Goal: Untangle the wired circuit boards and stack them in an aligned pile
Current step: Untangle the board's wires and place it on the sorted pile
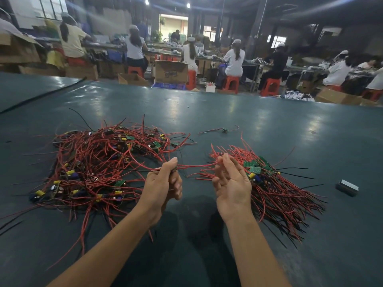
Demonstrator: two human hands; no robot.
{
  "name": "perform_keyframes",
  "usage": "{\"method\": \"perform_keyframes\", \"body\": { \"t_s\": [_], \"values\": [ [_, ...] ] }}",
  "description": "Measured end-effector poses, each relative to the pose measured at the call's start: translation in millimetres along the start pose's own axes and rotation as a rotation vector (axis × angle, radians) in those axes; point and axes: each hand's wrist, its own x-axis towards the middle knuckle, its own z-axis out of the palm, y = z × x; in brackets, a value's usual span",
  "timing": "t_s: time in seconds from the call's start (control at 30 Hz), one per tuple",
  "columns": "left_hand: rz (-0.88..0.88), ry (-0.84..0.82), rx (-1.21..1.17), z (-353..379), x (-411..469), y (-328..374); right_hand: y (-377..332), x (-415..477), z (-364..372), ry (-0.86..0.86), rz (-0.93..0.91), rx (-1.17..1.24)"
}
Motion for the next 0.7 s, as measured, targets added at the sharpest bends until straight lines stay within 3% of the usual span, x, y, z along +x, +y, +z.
{"method": "perform_keyframes", "body": {
  "t_s": [0.2, 0.3, 0.43, 0.6, 0.7],
  "values": [
    [0.066, -0.013, 0.095, 4.1, -1.8, -2.4, 28.8, -16.8, 17.7, -0.133, 0.074, -0.363],
    [0.073, 0.007, 0.161, 2.7, -2.8, -3.1, 40.2, -26.7, 24.0, -0.229, 0.058, -0.374],
    [0.049, -0.016, 0.144, 2.9, -0.9, -5.7, 40.5, -23.4, 23.4, -0.185, 0.046, -0.329],
    [0.14, -0.074, 0.187, 4.8, -1.5, -8.2, 35.2, -19.1, 23.3, -0.144, 0.058, -0.244],
    [0.169, -0.131, 0.216, 5.5, -1.4, -6.4, 27.6, -11.6, 19.7, -0.014, 0.042, -0.267]
  ]
}}
